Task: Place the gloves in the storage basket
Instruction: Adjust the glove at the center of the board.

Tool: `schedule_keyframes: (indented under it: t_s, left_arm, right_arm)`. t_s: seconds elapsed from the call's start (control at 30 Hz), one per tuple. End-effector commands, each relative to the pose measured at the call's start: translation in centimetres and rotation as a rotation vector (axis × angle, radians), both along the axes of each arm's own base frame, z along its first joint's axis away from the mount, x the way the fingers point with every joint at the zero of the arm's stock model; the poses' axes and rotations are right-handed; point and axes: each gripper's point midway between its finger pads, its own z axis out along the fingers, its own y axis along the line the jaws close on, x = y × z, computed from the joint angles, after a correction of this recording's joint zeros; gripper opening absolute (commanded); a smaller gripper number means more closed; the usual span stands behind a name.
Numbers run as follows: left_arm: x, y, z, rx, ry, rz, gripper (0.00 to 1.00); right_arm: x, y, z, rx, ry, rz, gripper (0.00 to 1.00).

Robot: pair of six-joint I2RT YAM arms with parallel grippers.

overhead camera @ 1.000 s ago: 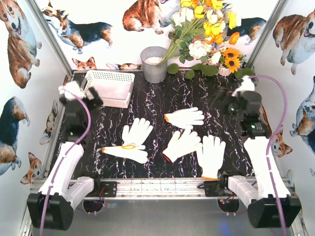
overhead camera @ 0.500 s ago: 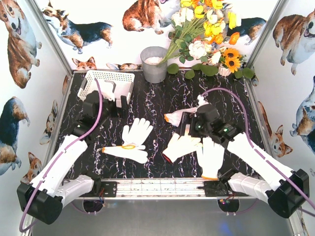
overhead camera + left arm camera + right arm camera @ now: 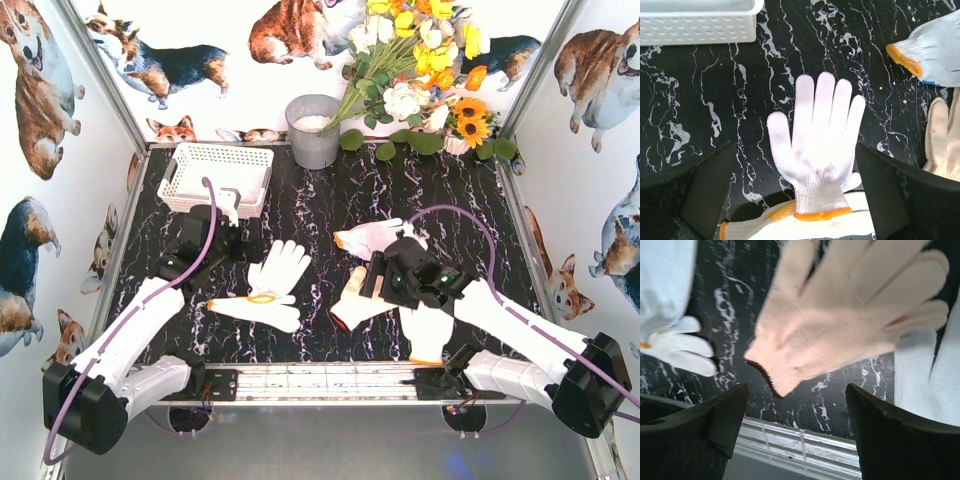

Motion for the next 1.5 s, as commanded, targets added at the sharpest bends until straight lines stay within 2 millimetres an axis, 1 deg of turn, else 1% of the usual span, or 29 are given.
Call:
schedule_keyframes:
  t_s: [0.0, 0.1, 0.17, 0.27, 0.3, 0.4, 0.47, 0.57, 0.73, 0.97, 1.1, 1.2, 1.37, 1.4, 1.47]
  left_arm:
    - [1.5, -1.0, 3.8, -0.013, -0.089, -0.043, 1.0]
    - [2.0, -0.6, 4.6, 0.0, -0.113, -0.02, 1.0]
    - [1.9, -0.1, 4.4, 0.01, -0.114, 0.004, 1.0]
    - [1.3, 0.3, 3.1, 0.011, -0.088, 0.023, 1.0]
    - [1.1, 0.4, 2.9, 0.01, -0.082, 0.026, 1.0]
    - [1.0, 0.5, 2.8, 0.009, -0.085, 0.036, 1.0]
    - [1.2, 0.6, 2.9, 0.007, -0.084, 0.046, 1.0]
    - [1.2, 0.6, 2.8, -0.006, -0.08, 0.055, 1.0]
    - [1.0, 0.8, 2.7, 0.0, -0.083, 0.061, 1.0]
    - [0.9, 0.6, 2.6, -0.001, -0.075, 0.049, 1.0]
    - [0.9, 0.2, 2.5, -0.015, -0.068, 0.032, 1.0]
    - [0.8, -0.3, 2.3, -0.028, -0.057, 0.014, 1.0]
    - [0.7, -0.6, 2.3, -0.042, -0.055, 0.002, 1.0]
    - [0.7, -0.7, 2.3, -0.045, -0.054, -0.006, 1.0]
    - [0.7, -1.2, 2.2, -0.057, -0.051, -0.024, 1.0]
  right_arm:
    - [0.0, 0.4, -1.1, 0.078, 0.019, -0.1, 0.79]
    - [-0.4, 0.6, -2.3, 0.109, 0.047, -0.136, 0.7]
    - [-0.5, 0.8, -2.8, 0.134, 0.065, -0.164, 0.66]
    - [-0.8, 1.0, -3.3, 0.159, 0.079, -0.187, 0.65]
    - [-0.8, 0.9, -3.5, 0.161, 0.079, -0.195, 0.65]
    - [-1.0, 0.0, -4.4, 0.144, 0.076, -0.233, 0.65]
    - [-0.9, -0.3, -4.8, 0.157, 0.063, -0.261, 0.59]
    - [-0.3, -0.2, -4.8, 0.184, 0.041, -0.294, 0.56]
    - [0.2, 0.2, -5.1, 0.175, 0.046, -0.293, 0.54]
    - [0.2, 0.8, -6.2, 0.166, 0.075, -0.273, 0.51]
    - [0.1, 0.4, -6.5, 0.153, 0.068, -0.275, 0.48]
    - [-0.3, 0.3, -6.7, 0.132, 0.068, -0.237, 0.41]
    - [-0.6, 0.8, -6.6, 0.122, 0.055, -0.152, 0.34]
    - [-0.6, 1.0, -6.5, 0.126, 0.049, -0.132, 0.31]
    - [-0.7, 1.5, -6.1, 0.142, 0.038, -0.088, 0.2]
